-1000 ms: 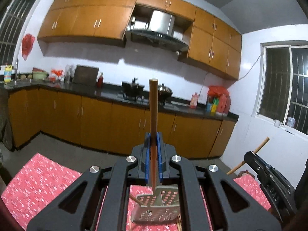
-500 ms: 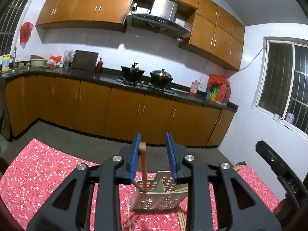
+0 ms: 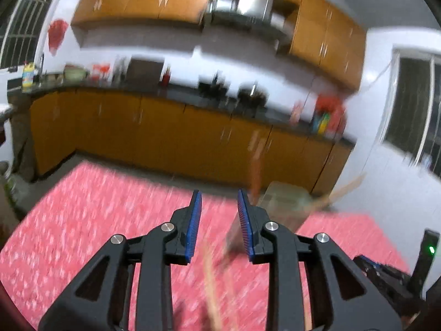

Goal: Organize utensils
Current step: 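Lower the right tool onto a chopstick and close while the left tool grasps another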

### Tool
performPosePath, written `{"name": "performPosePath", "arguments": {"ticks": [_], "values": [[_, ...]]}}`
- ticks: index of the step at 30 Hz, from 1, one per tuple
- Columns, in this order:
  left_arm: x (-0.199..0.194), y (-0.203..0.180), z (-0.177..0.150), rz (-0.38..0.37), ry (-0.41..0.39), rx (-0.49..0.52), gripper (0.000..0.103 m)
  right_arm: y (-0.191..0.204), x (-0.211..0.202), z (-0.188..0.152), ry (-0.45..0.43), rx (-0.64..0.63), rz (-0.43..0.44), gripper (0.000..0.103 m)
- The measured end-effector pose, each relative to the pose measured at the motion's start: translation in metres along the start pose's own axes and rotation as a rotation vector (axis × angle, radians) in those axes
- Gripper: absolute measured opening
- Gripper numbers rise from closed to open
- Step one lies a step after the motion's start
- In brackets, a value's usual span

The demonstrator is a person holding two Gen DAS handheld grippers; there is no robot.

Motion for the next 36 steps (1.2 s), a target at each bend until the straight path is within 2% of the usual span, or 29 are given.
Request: {"name": "performPosePath", "arguments": {"ticks": [1,4,8,13,16,19,25,31,36], "values": [[0.009,0.008,-0.02,0.018,0.056,0.002,0.028,-0.003,0.018,-0.022,0.072,0.019,0.003,0.013],[0.026,0.027,-0.063,0.048,0.181,-0.015,0.028,0.002,0.043,-0.057,0.17,0.04,0.034,0.013],[0.033,0.046,-0.107,0.056,0.279,-0.062,0.028,0.012,0.056,-0.071,0.213,0.036,0.051,0.013],[0.034,0.047,-0.13,0.053,0.313,-0.043,0.028,0.017,0.069,-0.076,0.255,0.015,0.034,0.011],[0.036,0.042,-0.135,0.048,0.324,-0.032,0.028,0.016,0.07,-0.078,0.251,-0.011,0.007,0.011],[0.039,0.036,-0.141,0.034,0.341,-0.023,0.028,0.009,0.074,-0.079,0.262,-0.038,-0.066,0.008],[0.046,0.026,-0.156,0.013,0.388,-0.001,0.027,0.004,0.071,-0.08,0.251,-0.049,-0.084,0.008],[0.053,0.015,-0.168,0.016,0.423,0.056,0.016,0.001,0.069,-0.079,0.246,-0.034,-0.084,0.008],[0.062,0.017,-0.177,0.05,0.455,0.087,0.014,0.002,0.069,-0.079,0.244,-0.038,-0.085,0.008]]}}
Point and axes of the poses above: each gripper's, at about its wrist camera, not at the fingertips, and x roughly the way its jaws point, y to its left, z to its top, the point moved 9 cm from there along x, roughly the way its jaws point, and after that the axes turned 5 degrees about -x, right-handed, at the moved point
